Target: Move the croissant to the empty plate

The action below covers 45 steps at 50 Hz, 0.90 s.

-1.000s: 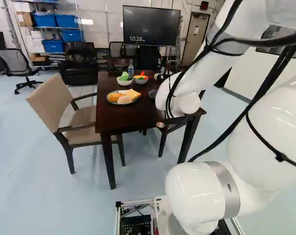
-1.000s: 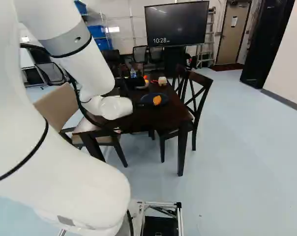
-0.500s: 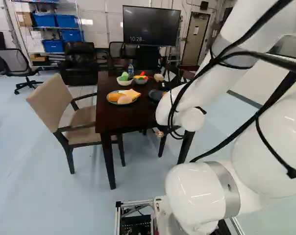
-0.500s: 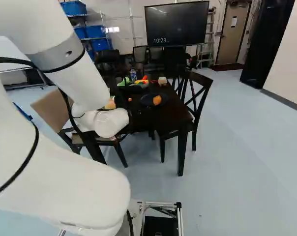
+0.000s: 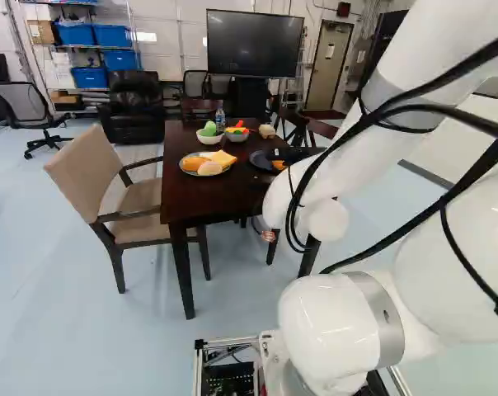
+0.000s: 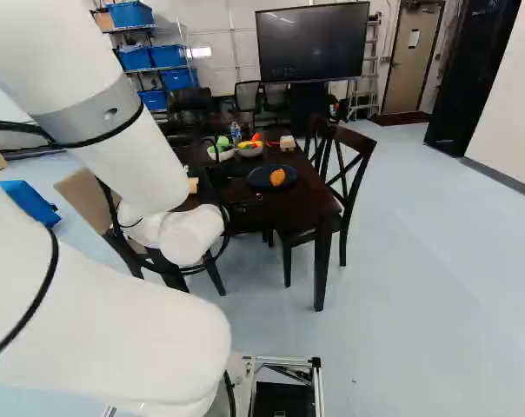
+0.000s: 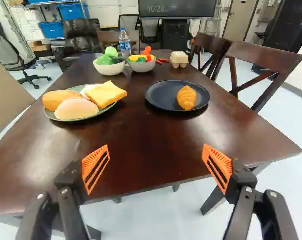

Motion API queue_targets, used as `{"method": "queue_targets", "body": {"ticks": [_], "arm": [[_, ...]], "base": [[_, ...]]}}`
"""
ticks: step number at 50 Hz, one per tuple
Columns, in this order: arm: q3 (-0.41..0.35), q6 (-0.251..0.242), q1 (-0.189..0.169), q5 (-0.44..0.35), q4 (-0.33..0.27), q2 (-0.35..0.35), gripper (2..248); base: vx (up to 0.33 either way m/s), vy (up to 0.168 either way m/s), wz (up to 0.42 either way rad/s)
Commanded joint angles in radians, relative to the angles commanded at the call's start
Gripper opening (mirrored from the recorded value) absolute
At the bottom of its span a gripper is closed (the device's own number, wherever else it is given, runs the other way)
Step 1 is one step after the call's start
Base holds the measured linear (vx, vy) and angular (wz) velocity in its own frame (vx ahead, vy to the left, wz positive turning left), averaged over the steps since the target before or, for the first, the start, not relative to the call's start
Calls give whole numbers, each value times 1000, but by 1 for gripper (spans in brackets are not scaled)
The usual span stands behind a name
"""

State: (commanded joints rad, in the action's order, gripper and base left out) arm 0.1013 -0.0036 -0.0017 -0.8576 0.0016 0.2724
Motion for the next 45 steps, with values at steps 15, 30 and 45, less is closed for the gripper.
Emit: {"method": "queue_targets", "body": {"ticks": [15, 30, 45], "arm": [[-14, 4, 2, -15, -2, 7, 247], [-14, 4, 2, -15, -2, 7, 247], [-14, 4, 2, -15, -2, 7, 247]], "base": [[0, 0, 0], [0, 0, 0], [0, 0, 0]]}}
